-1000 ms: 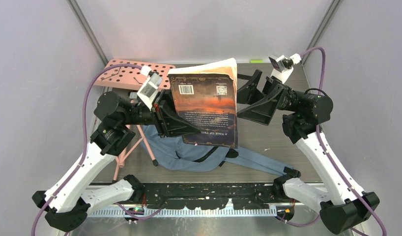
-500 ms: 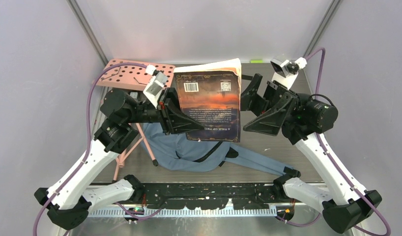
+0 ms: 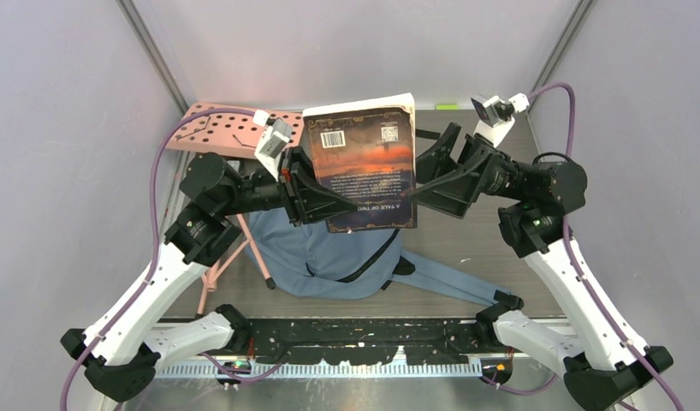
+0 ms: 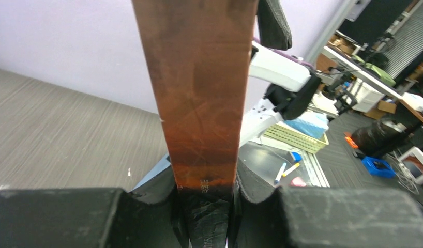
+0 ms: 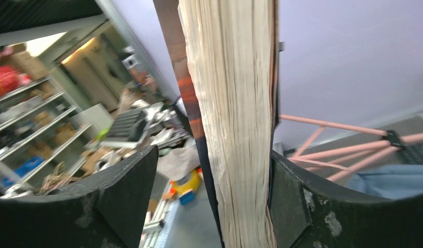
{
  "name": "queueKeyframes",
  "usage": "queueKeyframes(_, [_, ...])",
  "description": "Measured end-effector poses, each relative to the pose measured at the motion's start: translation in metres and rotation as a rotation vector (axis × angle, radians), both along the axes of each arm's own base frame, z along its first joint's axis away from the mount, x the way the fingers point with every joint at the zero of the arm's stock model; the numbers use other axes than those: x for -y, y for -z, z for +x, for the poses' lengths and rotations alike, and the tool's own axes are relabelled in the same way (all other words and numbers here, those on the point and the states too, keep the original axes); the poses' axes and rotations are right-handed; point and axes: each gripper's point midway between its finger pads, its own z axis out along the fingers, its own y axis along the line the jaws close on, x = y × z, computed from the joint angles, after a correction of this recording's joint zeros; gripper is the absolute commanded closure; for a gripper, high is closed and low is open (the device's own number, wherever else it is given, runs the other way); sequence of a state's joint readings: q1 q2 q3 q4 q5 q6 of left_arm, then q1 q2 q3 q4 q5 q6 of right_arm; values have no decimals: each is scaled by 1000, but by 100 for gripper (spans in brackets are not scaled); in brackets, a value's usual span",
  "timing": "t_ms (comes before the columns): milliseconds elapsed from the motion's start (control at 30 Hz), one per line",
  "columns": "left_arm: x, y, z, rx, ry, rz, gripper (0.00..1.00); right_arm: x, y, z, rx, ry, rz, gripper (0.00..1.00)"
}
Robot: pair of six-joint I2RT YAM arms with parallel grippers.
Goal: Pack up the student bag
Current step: Pick up the book from the center of the board.
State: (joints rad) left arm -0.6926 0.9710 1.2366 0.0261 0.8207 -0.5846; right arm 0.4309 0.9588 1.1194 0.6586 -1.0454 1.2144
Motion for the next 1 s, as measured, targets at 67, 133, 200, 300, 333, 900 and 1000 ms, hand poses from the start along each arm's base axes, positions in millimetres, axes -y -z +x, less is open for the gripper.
queueKeyframes(67, [0,6,10,-23,-48,16,100,-2,4,14,-19,82,-24,32])
queueKeyframes(133, [0,9,13,-36,-64,25,100,-2,11,26,-28,158,-50,36])
queueKeyframes(200, [1,13,16,-50,-72,36,100,-3,19,34,-36,204,-76,39])
queueKeyframes(300, [2,18,19,-65,-76,49,100,-4,28,44,-52,240,-104,43])
queueKeyframes(333, [3,20,21,-71,-77,53,100,-5,31,47,-55,247,-111,45])
queueKeyframes(900, [5,39,34,-155,-46,84,49,-16,50,69,-87,303,-160,100])
queueKeyframes(1000, [3,50,47,-137,-108,113,21,-11,70,82,-137,399,-231,100])
